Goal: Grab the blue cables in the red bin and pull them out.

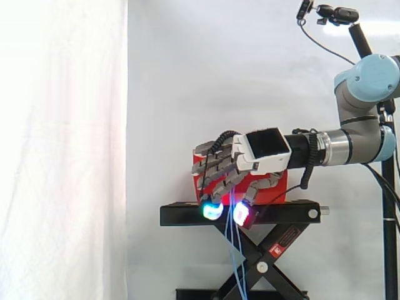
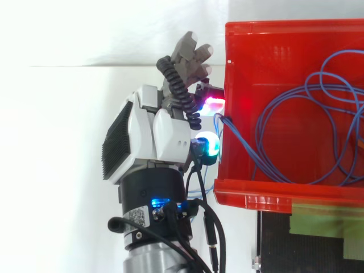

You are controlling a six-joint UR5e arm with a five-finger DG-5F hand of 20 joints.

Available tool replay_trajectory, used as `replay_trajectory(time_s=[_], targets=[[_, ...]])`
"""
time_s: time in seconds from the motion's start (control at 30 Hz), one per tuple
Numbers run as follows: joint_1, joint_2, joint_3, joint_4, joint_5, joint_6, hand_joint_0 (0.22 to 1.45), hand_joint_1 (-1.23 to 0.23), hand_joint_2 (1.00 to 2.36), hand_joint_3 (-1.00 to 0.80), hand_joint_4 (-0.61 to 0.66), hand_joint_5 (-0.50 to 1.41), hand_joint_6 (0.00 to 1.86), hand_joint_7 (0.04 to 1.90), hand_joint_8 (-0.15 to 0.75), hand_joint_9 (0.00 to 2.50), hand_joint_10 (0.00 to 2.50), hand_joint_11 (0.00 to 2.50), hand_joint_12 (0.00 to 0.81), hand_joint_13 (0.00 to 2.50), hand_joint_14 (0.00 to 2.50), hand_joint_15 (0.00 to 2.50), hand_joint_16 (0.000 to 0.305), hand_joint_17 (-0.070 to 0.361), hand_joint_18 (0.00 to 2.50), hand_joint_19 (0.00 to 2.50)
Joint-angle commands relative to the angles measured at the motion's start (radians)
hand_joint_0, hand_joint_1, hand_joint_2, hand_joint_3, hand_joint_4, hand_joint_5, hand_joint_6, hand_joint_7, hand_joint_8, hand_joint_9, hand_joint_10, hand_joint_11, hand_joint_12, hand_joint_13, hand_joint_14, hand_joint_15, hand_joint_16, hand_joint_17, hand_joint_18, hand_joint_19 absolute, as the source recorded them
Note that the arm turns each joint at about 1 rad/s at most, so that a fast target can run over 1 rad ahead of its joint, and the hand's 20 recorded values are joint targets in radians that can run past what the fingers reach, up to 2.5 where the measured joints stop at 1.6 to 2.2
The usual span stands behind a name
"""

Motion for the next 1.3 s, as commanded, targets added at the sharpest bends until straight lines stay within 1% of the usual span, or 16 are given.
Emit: replay_trajectory(time_s=[0.0, 0.23, 0.4, 0.73, 0.93, 0.97, 1.17, 1.27], targets=[[-0.002, 0.0, -0.002, -0.002, -0.002, 0.0, 0.78, -0.98, 1.0, -1.0, 0.09, 0.9, 0.02, 0.51, 0.214, 0.76, 0.01, 0.26, 0.3, 0.54, 0.01, 0.21, 0.042, 0.094, 0.37, 0.23], [-0.005, 0.0, 0.0, -0.003, -0.003, -0.002, 0.78, -0.97, 1.0, -1.0, 0.09, 0.89, 0.02, 0.51, 0.214, 0.76, 0.01, 0.26, 0.3, 0.53, 0.01, 0.22, 0.042, 0.094, 0.37, 0.23], [-0.005, 0.0, 0.0, -0.033, -0.003, -0.006, 0.78, -0.97, 1.0, -1.0, 0.09, 0.89, 0.02, 0.5, 0.213, 0.75, 0.01, 0.27, 0.3, 0.53, 0.01, 0.21, 0.042, 0.094, 0.36, 0.23], [-0.007, 0.002, 0.003, -0.054, -0.003, -0.008, 0.79, -0.97, 1.0, -1.0, 0.09, 0.89, 0.02, 0.51, 0.21, 0.75, 0.01, 0.26, 0.298, 0.53, 0.01, 0.21, 0.041, 0.093, 0.36, 0.23], [-0.007, 0.002, 0.021, -0.051, -0.005, -0.02, 0.8, -0.98, 1.0, -1.0, 0.08, 0.92, 0.02, 0.57, 0.21, 0.75, 0.01, 0.27, 0.298, 0.53, 0.01, 0.21, 0.041, 0.092, 0.36, 0.23], [-0.008, 0.002, 0.021, -0.051, -0.005, -0.021, 0.8, -0.98, 1.0, -1.0, 0.08, 0.93, 0.02, 0.58, 0.209, 0.75, 0.01, 0.27, 0.297, 0.53, 0.01, 0.21, 0.041, 0.092, 0.37, 0.22], [-0.005, 0.002, 0.021, -0.048, -0.005, -0.032, 0.8, -0.99, 1.0, -1.0, 0.08, 0.92, 0.02, 0.6, 0.213, 0.75, 0.01, 0.27, 0.297, 0.53, 0.01, 0.21, 0.041, 0.092, 0.37, 0.22], [-0.005, 0.0, 0.021, -0.036, -0.005, -0.041, 0.8, -0.99, 1.0, -1.0, 0.09, 0.92, 0.02, 0.6, 0.21, 0.75, 0.01, 0.27, 0.298, 0.53, 0.01, 0.21, 0.041, 0.092, 0.37, 0.22]])
